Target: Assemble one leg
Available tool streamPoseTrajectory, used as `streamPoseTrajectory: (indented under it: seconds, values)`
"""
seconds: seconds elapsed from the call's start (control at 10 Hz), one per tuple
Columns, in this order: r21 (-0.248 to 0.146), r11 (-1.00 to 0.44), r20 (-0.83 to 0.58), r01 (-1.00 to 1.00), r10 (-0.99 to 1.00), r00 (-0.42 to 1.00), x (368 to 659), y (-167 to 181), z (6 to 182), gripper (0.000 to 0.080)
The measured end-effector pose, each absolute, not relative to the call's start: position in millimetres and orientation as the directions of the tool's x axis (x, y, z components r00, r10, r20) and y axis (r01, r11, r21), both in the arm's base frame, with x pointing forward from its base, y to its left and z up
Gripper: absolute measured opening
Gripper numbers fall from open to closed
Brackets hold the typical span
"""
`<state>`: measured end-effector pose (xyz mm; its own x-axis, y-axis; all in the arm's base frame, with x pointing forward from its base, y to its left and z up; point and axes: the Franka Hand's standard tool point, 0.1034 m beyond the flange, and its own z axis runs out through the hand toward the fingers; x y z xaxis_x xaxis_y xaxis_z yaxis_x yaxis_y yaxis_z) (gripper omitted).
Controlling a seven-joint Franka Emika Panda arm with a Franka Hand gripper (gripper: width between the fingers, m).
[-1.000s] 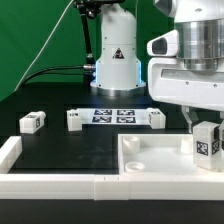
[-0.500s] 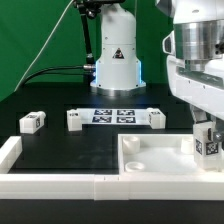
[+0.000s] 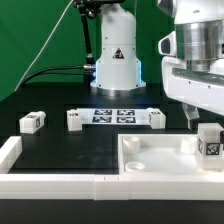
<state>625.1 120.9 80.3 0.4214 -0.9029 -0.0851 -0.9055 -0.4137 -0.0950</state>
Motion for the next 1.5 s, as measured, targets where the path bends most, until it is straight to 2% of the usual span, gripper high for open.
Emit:
streamPoseTrajectory:
  seconds: [0.3,0.5,0.6,0.9,1.1,1.2,1.3,1.4,1.5]
  values:
    - [-0.106,-0.790,-0.041,-0.604,-0.603,0.797,623.8,119.0,78.8,0.0648]
    - [-0.069,-0.925,-0.027,-0.374,-0.373,0.927,623.6,120.1,77.6,0.0649]
    - [-0.054,-0.972,-0.013,-0.229,-0.228,0.973,623.1,119.6,77.0,0.0649]
    - [-0.051,-0.999,0.001,0.009,0.009,1.000,623.4,118.3,77.3,0.0649]
    - [-0.052,-0.999,0.000,-0.002,-0.002,1.000,623.4,118.4,77.2,0.0622]
    - [-0.052,-0.999,0.000,-0.002,-0.002,1.000,623.4,118.3,77.2,0.0443]
    - [-0.052,-0.999,0.000,-0.011,-0.011,1.000,623.4,118.4,77.2,0.0443]
    - [-0.053,-0.998,-0.002,-0.037,-0.037,0.999,623.3,118.6,77.1,0.0291]
    - [-0.053,-0.998,-0.002,-0.036,-0.036,0.999,623.3,118.5,77.1,0.0291]
